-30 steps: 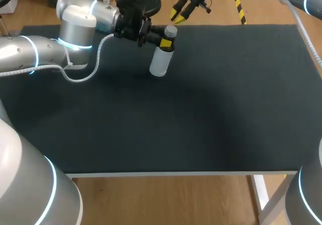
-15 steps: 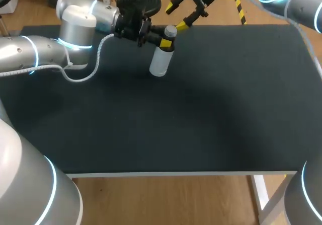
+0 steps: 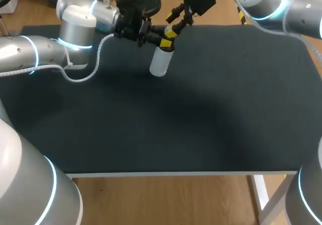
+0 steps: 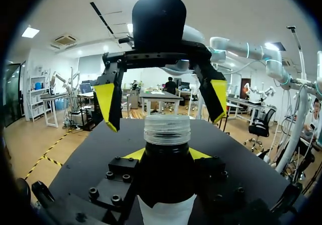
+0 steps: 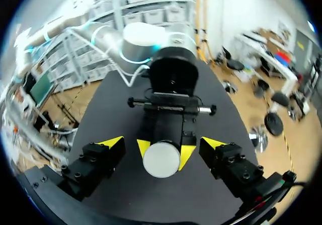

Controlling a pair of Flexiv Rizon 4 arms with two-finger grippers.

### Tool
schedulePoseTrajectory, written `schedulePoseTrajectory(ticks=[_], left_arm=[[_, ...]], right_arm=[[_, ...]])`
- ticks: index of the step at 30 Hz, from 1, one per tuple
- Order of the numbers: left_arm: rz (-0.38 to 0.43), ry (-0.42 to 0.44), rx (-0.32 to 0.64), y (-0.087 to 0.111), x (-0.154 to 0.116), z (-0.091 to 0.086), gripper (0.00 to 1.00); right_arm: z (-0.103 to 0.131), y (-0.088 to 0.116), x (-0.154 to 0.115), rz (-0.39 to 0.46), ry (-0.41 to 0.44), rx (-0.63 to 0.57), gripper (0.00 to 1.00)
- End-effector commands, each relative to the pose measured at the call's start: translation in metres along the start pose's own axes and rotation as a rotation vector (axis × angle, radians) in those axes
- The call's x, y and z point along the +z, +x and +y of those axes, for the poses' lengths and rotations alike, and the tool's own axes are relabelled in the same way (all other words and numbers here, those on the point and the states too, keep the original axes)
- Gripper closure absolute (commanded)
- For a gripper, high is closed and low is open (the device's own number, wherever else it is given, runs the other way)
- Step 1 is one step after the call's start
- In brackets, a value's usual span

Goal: Unscrew the bottle cap

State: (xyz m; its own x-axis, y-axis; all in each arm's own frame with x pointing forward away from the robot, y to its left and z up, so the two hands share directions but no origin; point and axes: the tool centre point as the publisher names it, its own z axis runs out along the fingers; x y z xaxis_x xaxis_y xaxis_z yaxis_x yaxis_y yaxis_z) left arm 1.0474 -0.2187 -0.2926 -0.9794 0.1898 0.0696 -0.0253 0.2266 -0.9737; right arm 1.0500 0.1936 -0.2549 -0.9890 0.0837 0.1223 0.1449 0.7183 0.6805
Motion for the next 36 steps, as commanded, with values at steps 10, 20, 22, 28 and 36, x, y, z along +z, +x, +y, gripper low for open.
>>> schedulePoseTrajectory(ticks=[10, 20, 22, 28, 36], left_arm=[[0.007, 0.003, 0.0, -0.003, 0.0, 0.002, 1.0], [0.007, 0.003, 0.0, -0.003, 0.0, 0.002, 1.0], [0.007, 0.003, 0.0, -0.003, 0.0, 0.002, 1.0], [0.007, 0.003, 0.0, -0.003, 0.0, 0.002, 1.0], [0.007, 0.003, 0.0, -0.003, 0.0, 0.002, 1.0]], right_arm=[[-0.007, 0.001, -0.003, -0.111, 0.025, 0.02, 0.0], [-0.012, -0.001, -0.001, -0.087, 0.023, 0.026, 0.29], [-0.012, -0.001, -0.001, -0.082, 0.021, 0.022, 0.76], [-0.014, -0.001, 0.0, -0.077, 0.017, -0.019, 1.0], [-0.017, -0.003, -0.001, -0.033, 0.031, -0.196, 1.0]])
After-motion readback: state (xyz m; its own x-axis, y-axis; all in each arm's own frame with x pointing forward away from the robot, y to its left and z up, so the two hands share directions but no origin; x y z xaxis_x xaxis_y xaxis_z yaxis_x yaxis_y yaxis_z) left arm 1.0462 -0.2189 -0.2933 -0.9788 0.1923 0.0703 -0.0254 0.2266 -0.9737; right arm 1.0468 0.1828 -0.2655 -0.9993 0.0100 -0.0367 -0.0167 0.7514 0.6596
